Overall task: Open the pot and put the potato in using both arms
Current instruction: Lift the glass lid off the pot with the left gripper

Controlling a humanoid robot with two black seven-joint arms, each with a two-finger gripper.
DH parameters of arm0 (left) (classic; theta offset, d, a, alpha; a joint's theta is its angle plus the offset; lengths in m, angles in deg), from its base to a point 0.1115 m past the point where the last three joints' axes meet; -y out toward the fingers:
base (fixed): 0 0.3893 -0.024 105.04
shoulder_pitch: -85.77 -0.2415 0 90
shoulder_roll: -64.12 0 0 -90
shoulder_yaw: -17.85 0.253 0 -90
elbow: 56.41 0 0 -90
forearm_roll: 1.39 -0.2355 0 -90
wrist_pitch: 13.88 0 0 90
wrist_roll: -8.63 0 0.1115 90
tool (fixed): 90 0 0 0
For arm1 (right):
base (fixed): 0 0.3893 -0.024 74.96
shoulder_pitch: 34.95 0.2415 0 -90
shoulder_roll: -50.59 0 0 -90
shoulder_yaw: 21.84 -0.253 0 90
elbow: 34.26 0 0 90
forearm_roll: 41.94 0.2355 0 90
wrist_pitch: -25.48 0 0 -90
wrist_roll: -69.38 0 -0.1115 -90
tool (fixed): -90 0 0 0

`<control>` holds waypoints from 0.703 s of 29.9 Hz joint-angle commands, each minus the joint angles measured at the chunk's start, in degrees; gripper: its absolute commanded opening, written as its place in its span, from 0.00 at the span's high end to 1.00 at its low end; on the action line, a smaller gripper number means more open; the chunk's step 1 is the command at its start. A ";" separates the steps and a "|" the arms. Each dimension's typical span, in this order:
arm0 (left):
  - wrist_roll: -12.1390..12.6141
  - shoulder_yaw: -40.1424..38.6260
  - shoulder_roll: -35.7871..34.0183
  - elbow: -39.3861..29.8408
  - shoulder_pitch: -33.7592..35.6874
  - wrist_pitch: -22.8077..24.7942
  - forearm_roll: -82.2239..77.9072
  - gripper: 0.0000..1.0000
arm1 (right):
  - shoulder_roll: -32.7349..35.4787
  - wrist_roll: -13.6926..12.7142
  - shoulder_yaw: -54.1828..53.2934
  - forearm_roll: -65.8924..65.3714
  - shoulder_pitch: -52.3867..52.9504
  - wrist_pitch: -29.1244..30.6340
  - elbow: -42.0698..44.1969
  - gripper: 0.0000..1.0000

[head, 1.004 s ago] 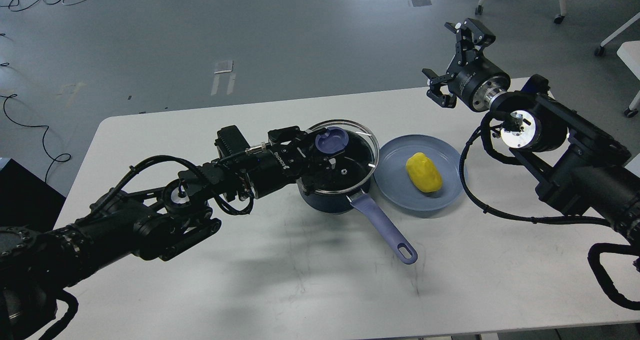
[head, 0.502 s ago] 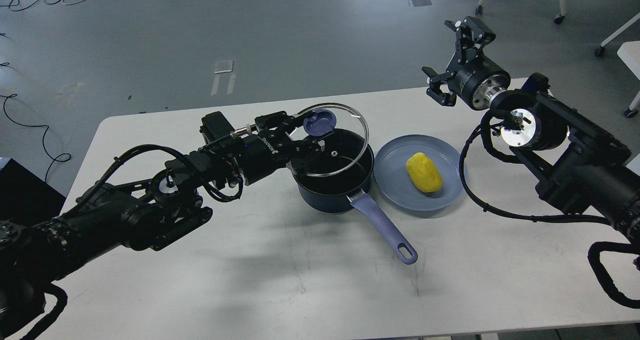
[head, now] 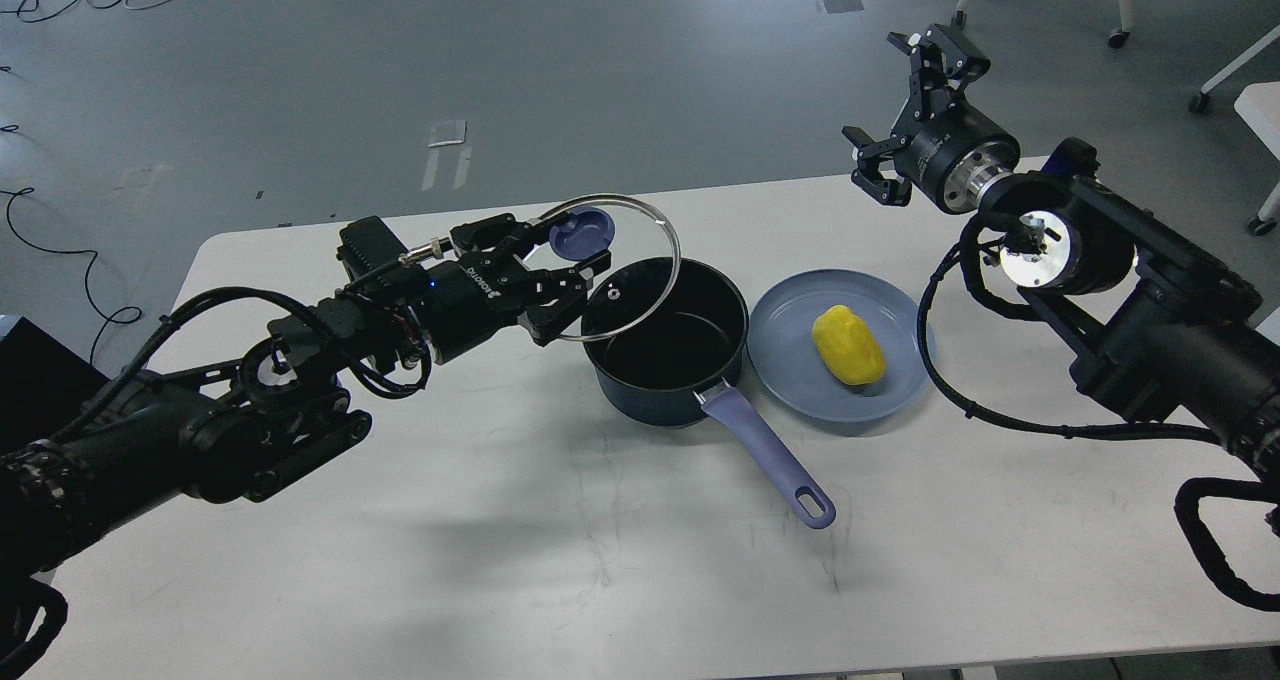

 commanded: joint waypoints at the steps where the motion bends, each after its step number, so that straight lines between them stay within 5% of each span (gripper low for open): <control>1: 0.01 0.01 -3.35 -1.99 -0.33 0.00 0.78 0.55 | 0.72 0.00 -0.06 0.00 0.00 0.09 -0.09 0.00; 21: 0.01 0.01 -13.11 -5.51 -3.67 0.00 2.80 0.55 | 0.72 0.00 0.03 0.00 -0.53 0.09 0.00 0.00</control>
